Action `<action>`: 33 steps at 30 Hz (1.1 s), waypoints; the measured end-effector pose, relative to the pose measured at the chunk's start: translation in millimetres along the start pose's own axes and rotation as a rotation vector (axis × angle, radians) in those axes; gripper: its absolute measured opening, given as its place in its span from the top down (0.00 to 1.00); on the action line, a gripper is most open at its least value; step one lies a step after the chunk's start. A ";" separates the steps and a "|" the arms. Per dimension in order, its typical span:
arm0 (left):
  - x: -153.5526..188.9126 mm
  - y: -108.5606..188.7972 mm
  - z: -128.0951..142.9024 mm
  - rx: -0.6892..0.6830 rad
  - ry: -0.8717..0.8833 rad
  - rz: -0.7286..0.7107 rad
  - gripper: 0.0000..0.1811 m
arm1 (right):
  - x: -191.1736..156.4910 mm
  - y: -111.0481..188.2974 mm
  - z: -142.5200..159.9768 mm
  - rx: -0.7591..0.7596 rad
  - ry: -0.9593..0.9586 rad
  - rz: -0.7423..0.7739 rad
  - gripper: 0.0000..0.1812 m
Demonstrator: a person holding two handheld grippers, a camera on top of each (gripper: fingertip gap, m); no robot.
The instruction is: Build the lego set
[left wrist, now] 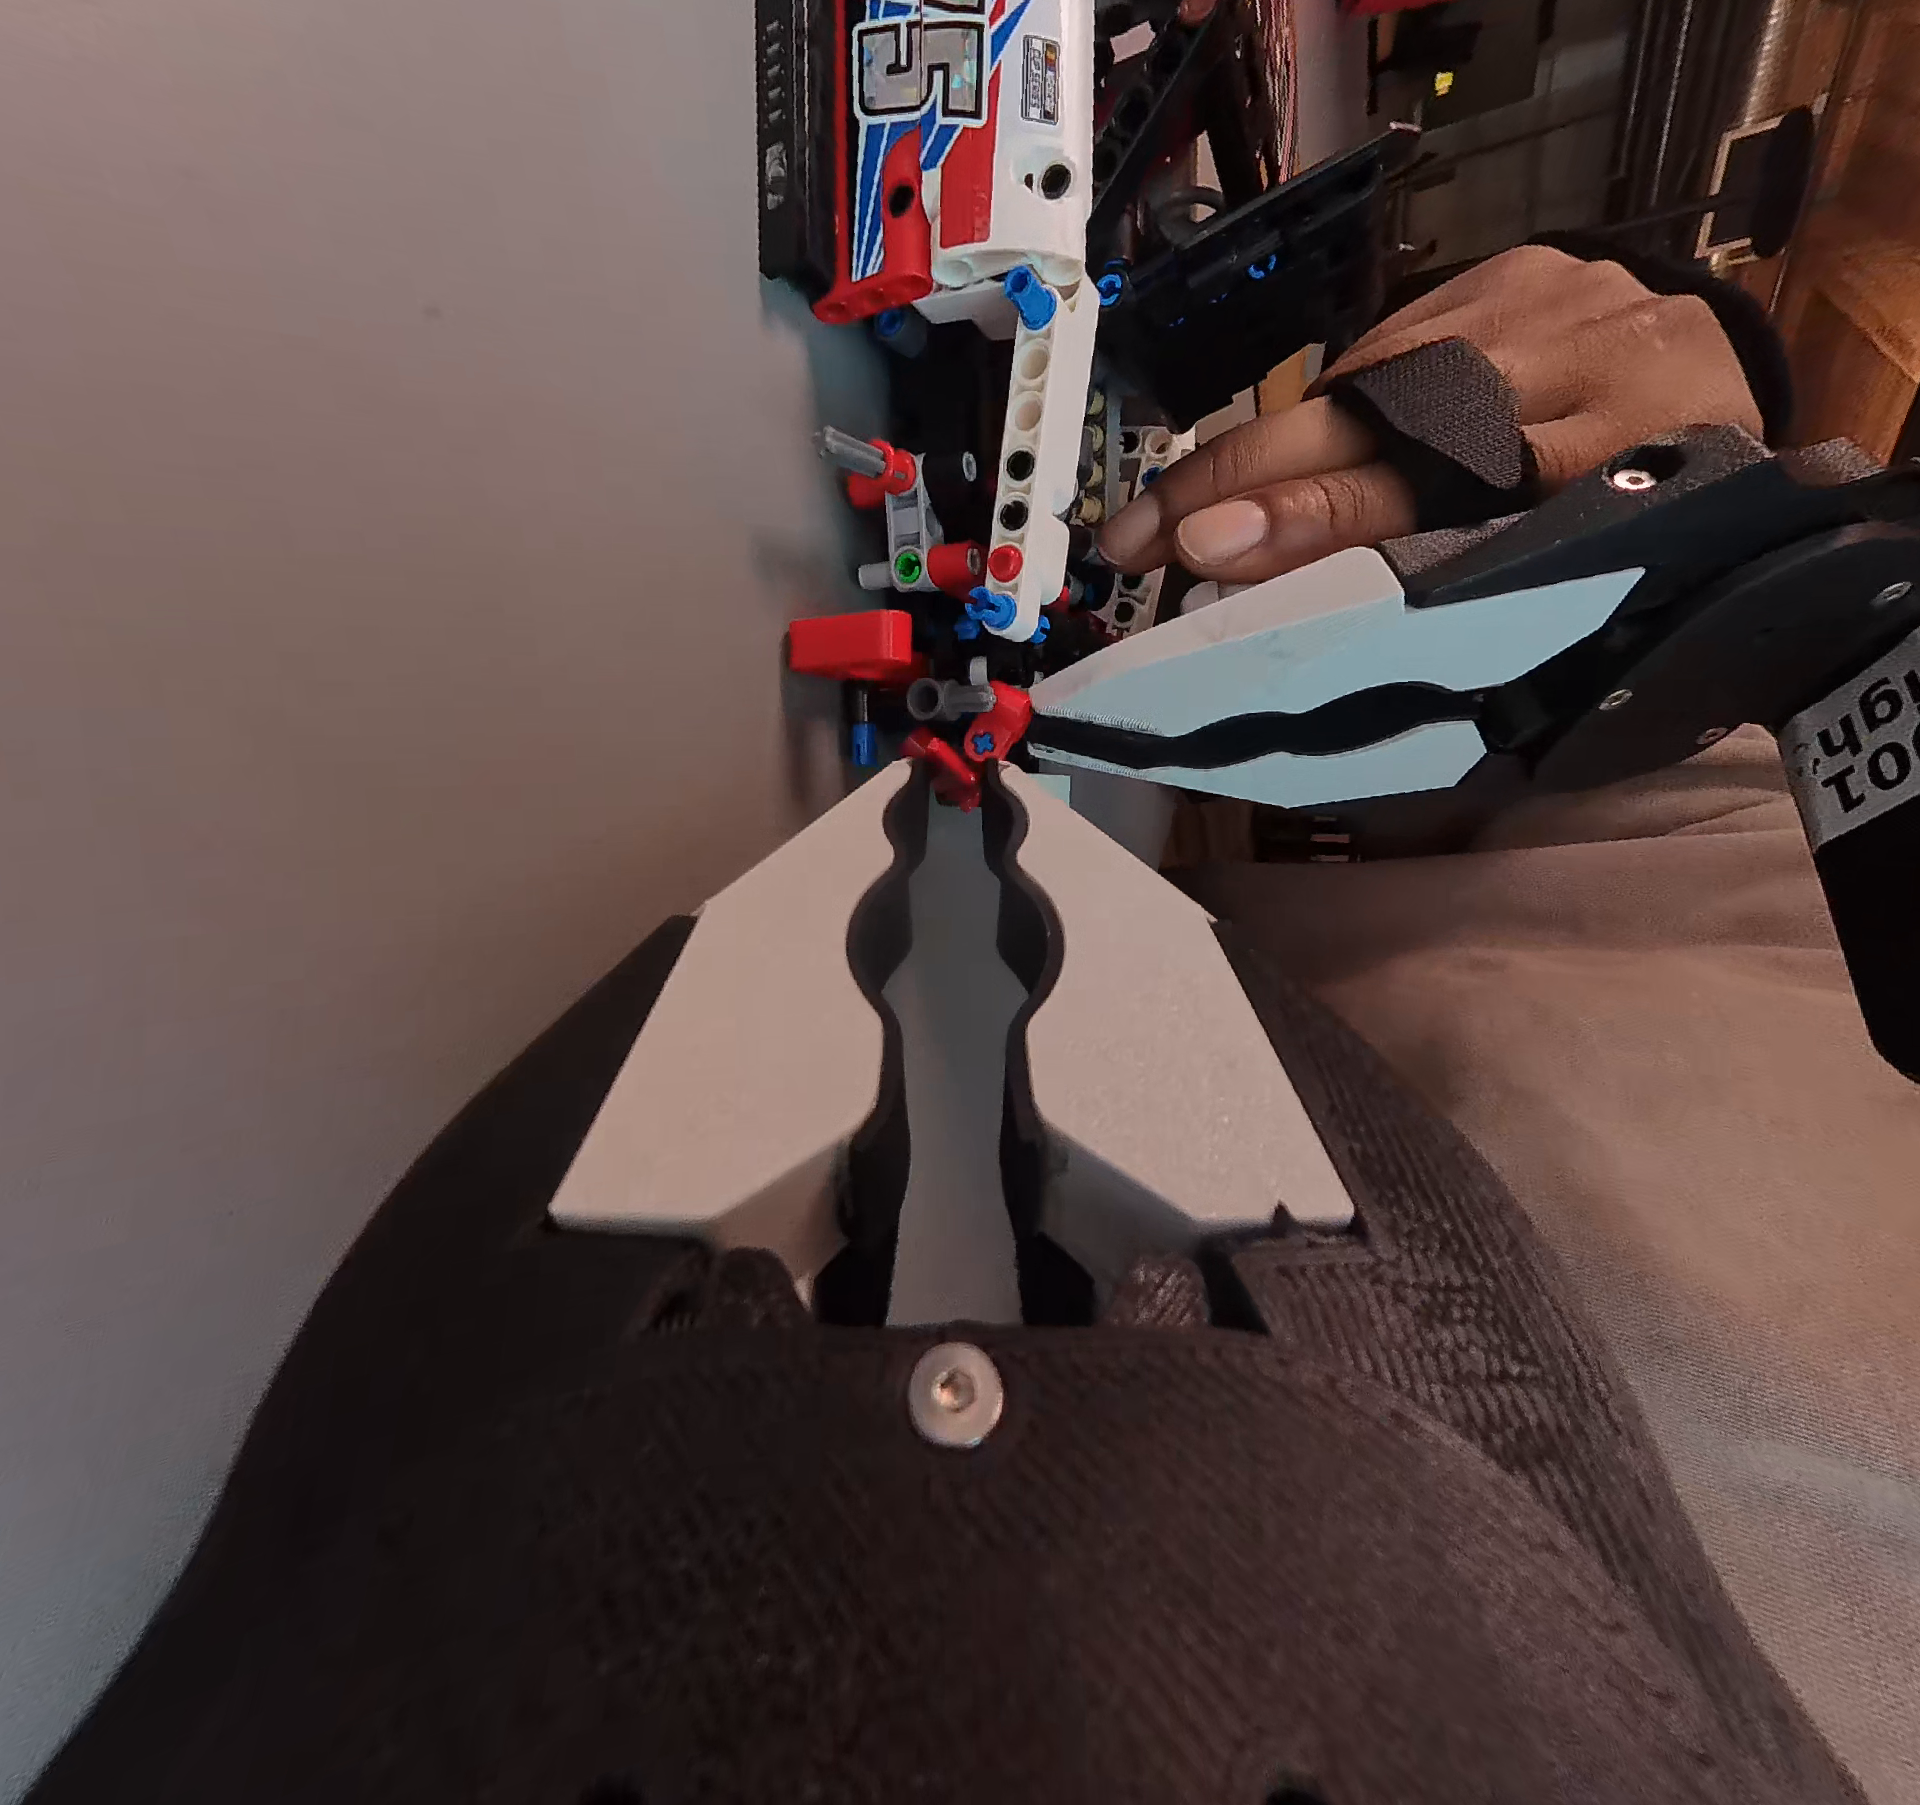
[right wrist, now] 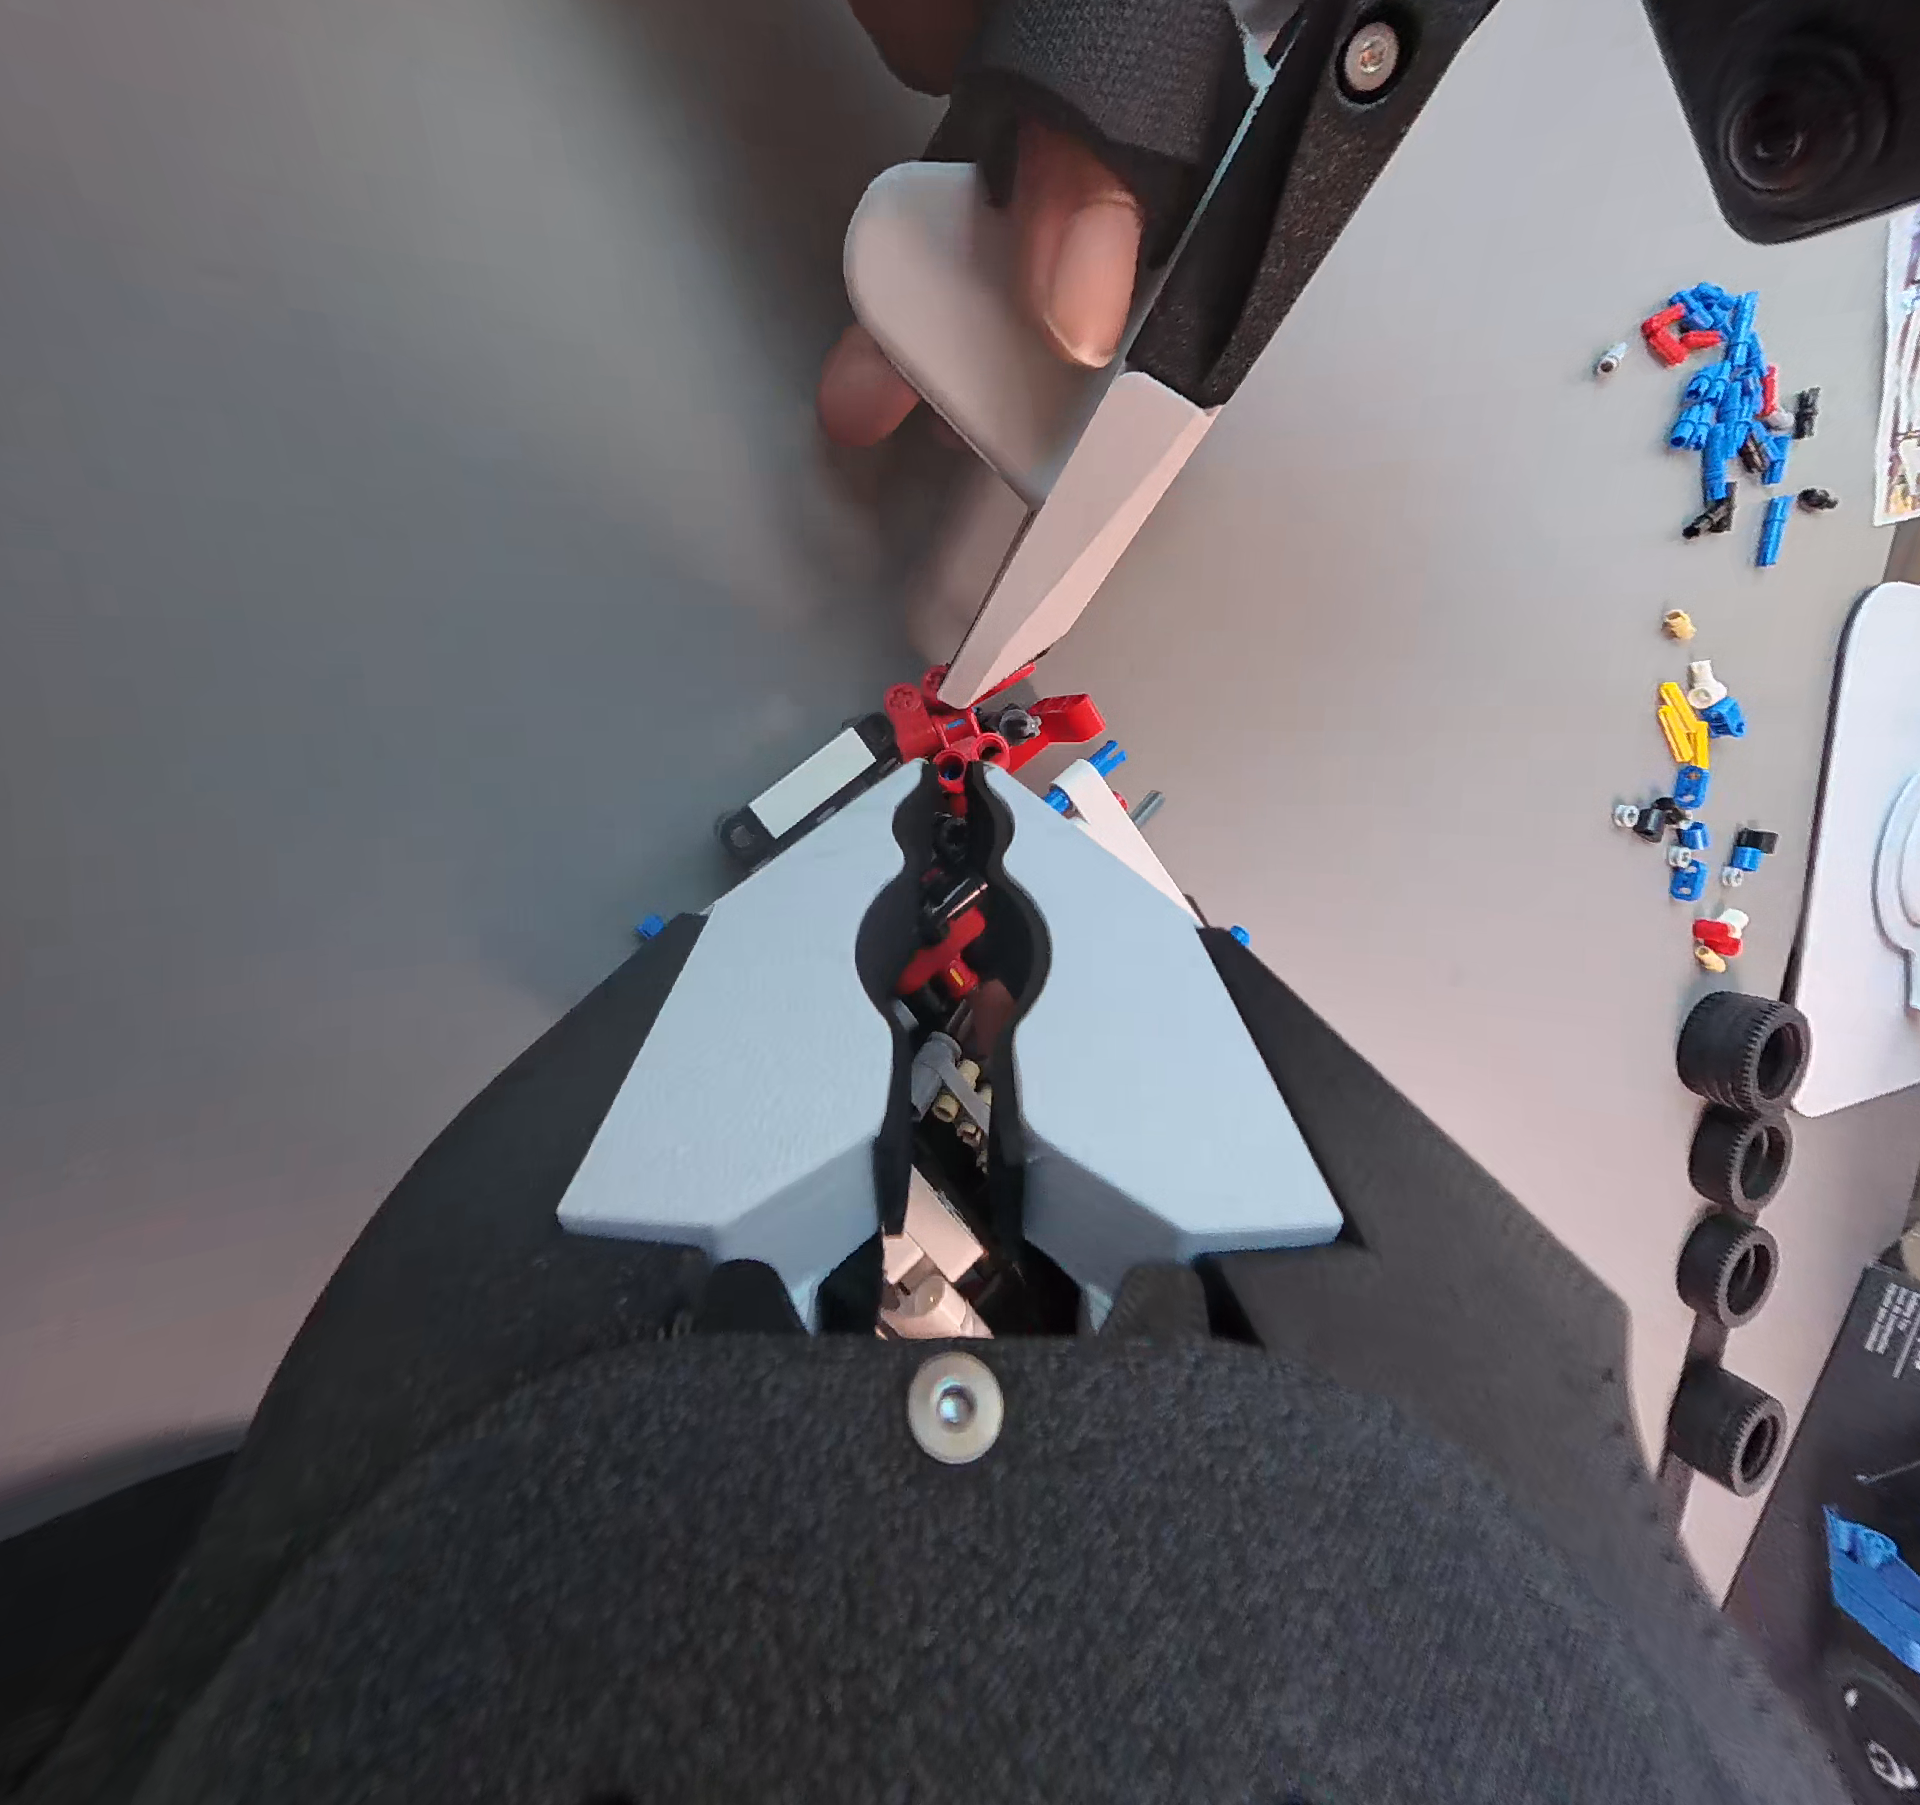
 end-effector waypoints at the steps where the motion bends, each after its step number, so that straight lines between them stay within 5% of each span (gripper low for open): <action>1: 0.4 0.3 -0.2 0.004 0.001 0.005 0.96 | 0.4 0.0 0.6 -0.002 -0.006 -0.005 0.99; 33: -0.1 1.7 -3.2 0.087 0.110 0.135 0.96 | 10.2 -0.6 6.8 -0.026 -0.160 -0.132 1.00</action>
Point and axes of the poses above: each gripper's, where its closed fingertips meet, y back along the fingers, z out of its underside, x = y × z across the jaws, the point moved 3 cm from there along y, back along the fingers, and after that the axes turned 13 degrees about y, right-handed, at the moved point
